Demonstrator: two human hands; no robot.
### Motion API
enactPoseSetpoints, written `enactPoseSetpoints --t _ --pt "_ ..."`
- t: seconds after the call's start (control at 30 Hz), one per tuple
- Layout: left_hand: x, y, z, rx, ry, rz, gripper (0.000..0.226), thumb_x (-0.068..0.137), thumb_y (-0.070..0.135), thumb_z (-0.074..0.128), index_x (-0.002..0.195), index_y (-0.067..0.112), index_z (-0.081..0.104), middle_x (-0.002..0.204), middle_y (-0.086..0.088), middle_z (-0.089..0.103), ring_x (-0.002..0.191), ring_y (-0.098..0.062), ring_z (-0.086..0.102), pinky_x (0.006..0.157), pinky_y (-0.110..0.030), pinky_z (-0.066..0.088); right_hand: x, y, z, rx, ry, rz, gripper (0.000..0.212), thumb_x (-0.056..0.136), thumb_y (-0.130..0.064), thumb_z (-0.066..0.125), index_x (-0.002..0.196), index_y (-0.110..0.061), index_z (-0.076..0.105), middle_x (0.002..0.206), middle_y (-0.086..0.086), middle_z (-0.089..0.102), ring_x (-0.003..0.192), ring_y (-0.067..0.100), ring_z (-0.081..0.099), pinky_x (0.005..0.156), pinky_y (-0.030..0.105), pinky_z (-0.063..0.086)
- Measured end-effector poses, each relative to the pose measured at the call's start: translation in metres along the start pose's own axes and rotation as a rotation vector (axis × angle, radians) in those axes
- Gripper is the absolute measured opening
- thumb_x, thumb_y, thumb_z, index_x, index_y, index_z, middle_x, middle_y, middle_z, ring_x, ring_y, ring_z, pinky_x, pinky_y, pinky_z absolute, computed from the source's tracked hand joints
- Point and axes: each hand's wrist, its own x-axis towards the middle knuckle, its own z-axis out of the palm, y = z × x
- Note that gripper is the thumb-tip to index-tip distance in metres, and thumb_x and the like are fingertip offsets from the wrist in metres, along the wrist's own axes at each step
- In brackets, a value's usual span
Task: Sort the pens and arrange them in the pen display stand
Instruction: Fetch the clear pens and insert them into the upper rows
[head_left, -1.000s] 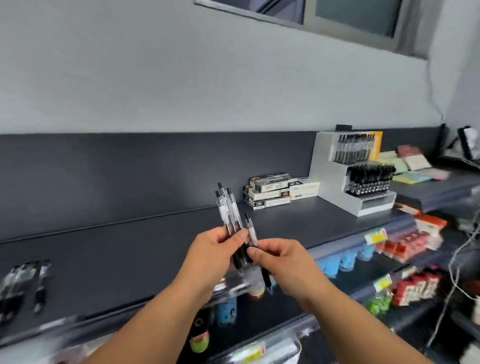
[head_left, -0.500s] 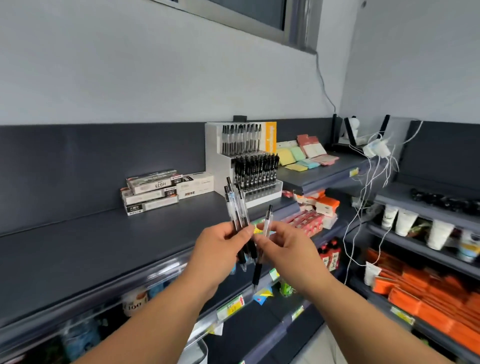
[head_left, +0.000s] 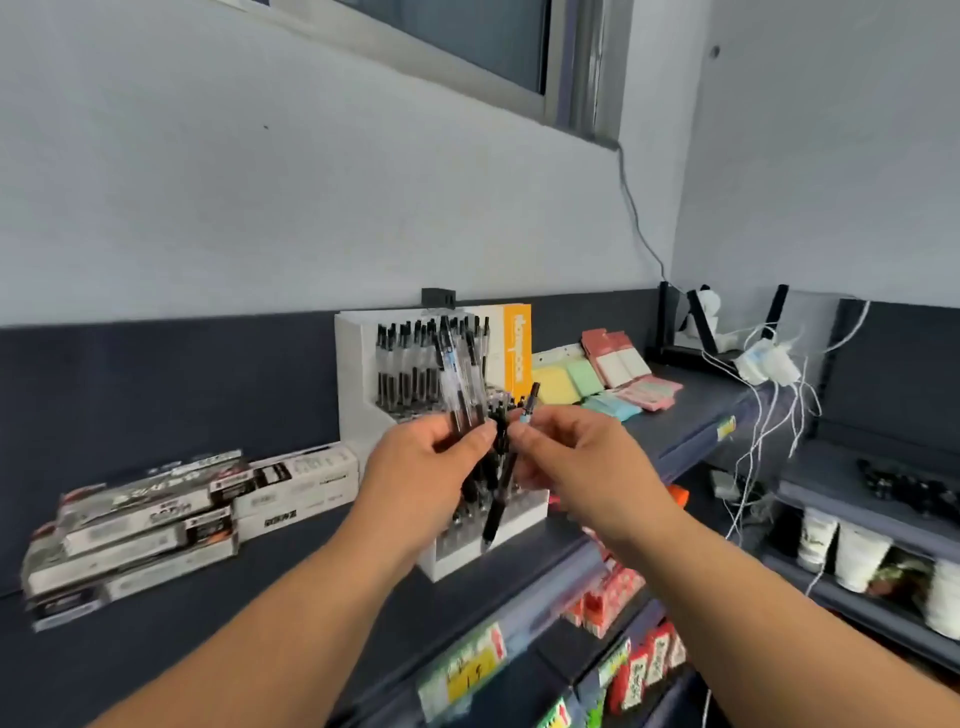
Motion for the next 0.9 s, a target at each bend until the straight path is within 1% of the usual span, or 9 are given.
enactPoseSetpoints --t 0.13,0.2,0.27,0.37,0.43,0.5,0.63,0.77,0.9 --pt "0.056 0.014 0.000 0.060 0.071 0.066 0.020 0.087 0.044 0.063 0.098 0.030 0.073 0.085 0.016 0.074 0.079 -0.001 0.069 0.078 -0.027 0.054 0.071 -0.003 -0.011 0.138 0.009 -0.028 0.021 0.093 -0.029 0.063 0.086 -0.012 0.073 0.070 0.002 0.070 0.066 0.013 0.066 0.079 0.035 0.059" --pt "0.083 0.018 -0.001 0.063 0.163 0.102 0.020 0.087 0.043 0.064 0.097 0.028 0.073 0.081 0.014 0.074 0.074 0.000 0.067 0.072 -0.022 0.053 0.106 -0.005 -0.013 0.139 0.027 -0.089 0.018 0.091 -0.029 0.065 0.087 -0.014 0.073 0.068 -0.002 0.070 0.065 0.011 0.067 0.079 0.038 0.059" --pt "0.105 0.020 -0.003 0.089 0.259 0.125 0.017 0.087 0.042 0.064 0.093 0.029 0.073 0.076 0.013 0.073 0.065 0.004 0.064 0.065 -0.018 0.053 0.136 -0.008 -0.010 0.116 0.055 -0.157 0.019 0.091 -0.027 0.066 0.095 -0.010 0.073 0.070 -0.002 0.070 0.063 0.008 0.068 0.074 0.032 0.060" --pt "0.130 0.018 -0.002 0.168 0.337 0.130 0.014 0.088 0.042 0.063 0.095 0.033 0.071 0.081 0.018 0.071 0.076 0.004 0.065 0.072 -0.020 0.053 0.174 -0.007 -0.004 0.000 0.055 -0.263 0.014 0.090 -0.025 0.067 0.093 -0.013 0.072 0.071 -0.001 0.072 0.063 0.006 0.070 0.070 0.026 0.060" --pt "0.143 0.012 0.003 0.210 0.385 0.114 0.016 0.089 0.041 0.063 0.099 0.032 0.071 0.084 0.020 0.069 0.080 0.004 0.064 0.074 -0.021 0.052 0.198 0.000 0.002 -0.085 0.017 -0.307 0.010 0.089 -0.028 0.068 0.079 -0.026 0.067 0.069 -0.002 0.073 0.065 0.010 0.071 0.075 0.034 0.060" --pt "0.153 0.006 0.008 0.256 0.437 0.086 0.018 0.090 0.040 0.062 0.102 0.030 0.071 0.085 0.019 0.068 0.082 0.004 0.063 0.074 -0.020 0.052 0.219 0.012 0.010 -0.106 -0.046 -0.322 0.016 0.088 -0.029 0.068 0.073 -0.029 0.062 0.068 -0.002 0.073 0.064 0.012 0.071 0.078 0.039 0.058" --pt "0.162 0.001 0.021 0.310 0.550 0.052 0.011 0.089 0.039 0.063 0.094 0.032 0.071 0.084 0.017 0.070 0.083 -0.001 0.066 0.083 -0.030 0.055 0.247 0.030 0.022 -0.093 -0.191 -0.366 0.013 0.087 -0.034 0.067 0.076 -0.030 0.063 0.069 -0.004 0.073 0.067 0.009 0.071 0.078 0.039 0.059" --pt "0.164 0.002 0.035 0.330 0.636 0.022 0.013 0.089 0.039 0.064 0.094 0.031 0.073 0.082 0.012 0.073 0.080 -0.007 0.069 0.082 -0.037 0.057 0.265 0.034 0.023 -0.101 -0.288 -0.448 0.015 0.087 -0.035 0.065 0.073 -0.031 0.061 0.073 -0.004 0.073 0.074 0.012 0.071 0.081 0.040 0.057" --pt "0.159 0.003 0.044 0.360 0.676 0.007 0.015 0.089 0.039 0.063 0.096 0.032 0.074 0.080 0.012 0.073 0.078 -0.006 0.069 0.074 -0.029 0.055 0.268 0.033 0.020 -0.136 -0.335 -0.510 0.009 0.088 -0.037 0.064 0.084 -0.029 0.065 0.079 -0.004 0.072 0.076 0.013 0.070 0.082 0.036 0.056"
